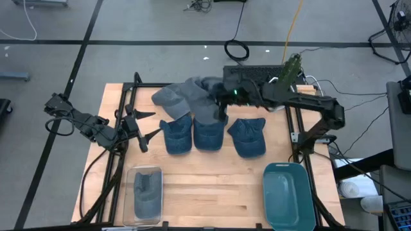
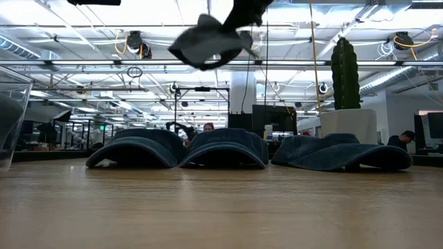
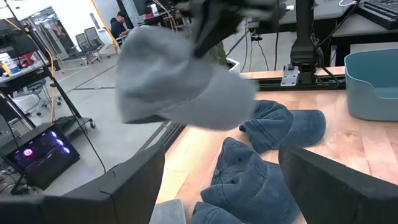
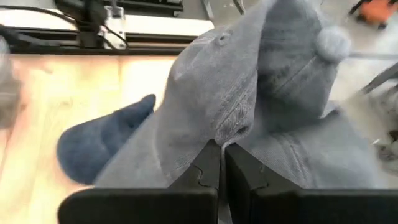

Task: Pick & Place hat
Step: Put the right gray cap into the transparent bin

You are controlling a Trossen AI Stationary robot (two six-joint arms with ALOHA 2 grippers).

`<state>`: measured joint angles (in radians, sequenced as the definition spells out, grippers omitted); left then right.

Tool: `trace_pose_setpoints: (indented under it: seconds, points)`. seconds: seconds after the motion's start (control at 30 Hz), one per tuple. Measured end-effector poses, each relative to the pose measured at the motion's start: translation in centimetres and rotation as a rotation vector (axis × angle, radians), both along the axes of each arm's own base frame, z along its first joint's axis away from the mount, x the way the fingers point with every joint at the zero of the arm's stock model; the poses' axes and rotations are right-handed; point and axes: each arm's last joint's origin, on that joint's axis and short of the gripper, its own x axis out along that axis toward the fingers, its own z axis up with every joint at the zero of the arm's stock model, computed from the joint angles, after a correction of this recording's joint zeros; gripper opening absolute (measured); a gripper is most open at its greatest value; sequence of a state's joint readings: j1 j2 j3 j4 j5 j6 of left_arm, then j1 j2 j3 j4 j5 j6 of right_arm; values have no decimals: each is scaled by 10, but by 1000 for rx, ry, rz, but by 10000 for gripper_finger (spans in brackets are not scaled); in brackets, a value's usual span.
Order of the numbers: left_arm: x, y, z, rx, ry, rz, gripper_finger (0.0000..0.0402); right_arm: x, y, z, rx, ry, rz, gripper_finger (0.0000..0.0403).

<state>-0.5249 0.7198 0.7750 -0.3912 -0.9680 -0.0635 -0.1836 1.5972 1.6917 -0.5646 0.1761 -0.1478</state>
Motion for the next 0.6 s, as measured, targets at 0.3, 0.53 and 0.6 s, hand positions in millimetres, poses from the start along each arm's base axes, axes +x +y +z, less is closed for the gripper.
trace_pose_setpoints:
  seconds: [0.3, 0.53, 0.6]
  points:
    - [0, 0, 0, 0, 0, 0, 313, -7, 109, 0, -182, 67, 50, 0]
    - [0, 0, 0, 0, 0, 0, 321, -17, 178, -26, -266, 55, 59, 0]
    - [0, 0, 0, 0, 0, 0, 318, -21, 194, -37, -274, 30, 55, 0]
